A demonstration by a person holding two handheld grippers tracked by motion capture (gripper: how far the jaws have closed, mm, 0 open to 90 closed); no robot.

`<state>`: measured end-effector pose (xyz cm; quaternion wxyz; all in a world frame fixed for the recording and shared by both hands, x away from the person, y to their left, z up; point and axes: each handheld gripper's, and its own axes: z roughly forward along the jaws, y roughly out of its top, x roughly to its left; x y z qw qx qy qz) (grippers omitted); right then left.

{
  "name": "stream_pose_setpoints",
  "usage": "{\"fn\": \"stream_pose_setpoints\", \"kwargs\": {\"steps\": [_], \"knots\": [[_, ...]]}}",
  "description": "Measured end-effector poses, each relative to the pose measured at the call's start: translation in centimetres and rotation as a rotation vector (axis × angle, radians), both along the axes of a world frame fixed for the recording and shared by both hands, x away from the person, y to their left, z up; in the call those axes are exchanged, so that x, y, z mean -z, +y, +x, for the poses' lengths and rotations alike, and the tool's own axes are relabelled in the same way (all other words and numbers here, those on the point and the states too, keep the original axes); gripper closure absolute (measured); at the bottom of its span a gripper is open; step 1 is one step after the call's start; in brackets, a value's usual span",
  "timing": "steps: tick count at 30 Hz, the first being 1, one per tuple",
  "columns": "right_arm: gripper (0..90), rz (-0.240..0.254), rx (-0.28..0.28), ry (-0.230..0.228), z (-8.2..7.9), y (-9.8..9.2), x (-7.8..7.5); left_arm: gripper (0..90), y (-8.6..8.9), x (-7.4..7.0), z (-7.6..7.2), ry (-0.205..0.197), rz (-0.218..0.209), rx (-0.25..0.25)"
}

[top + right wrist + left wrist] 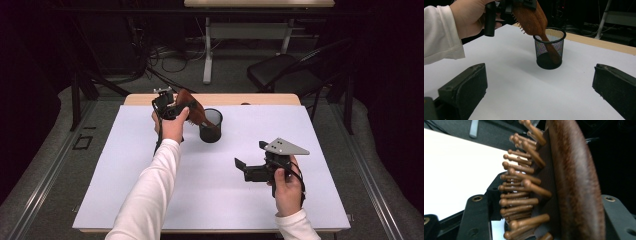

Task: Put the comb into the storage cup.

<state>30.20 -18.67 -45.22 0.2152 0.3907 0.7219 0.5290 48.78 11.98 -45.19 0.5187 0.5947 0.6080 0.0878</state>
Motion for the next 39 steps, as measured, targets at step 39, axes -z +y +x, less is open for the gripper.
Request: {"fn": "stream_pose_setpoints", "kwargs": {"steps": [39], "knots": [[0.0, -0.016, -0.004, 0.009, 0.1, 0.2, 0.3, 37.6, 1.1, -0.2, 0.2, 0.02, -0.005, 0.034]]}}
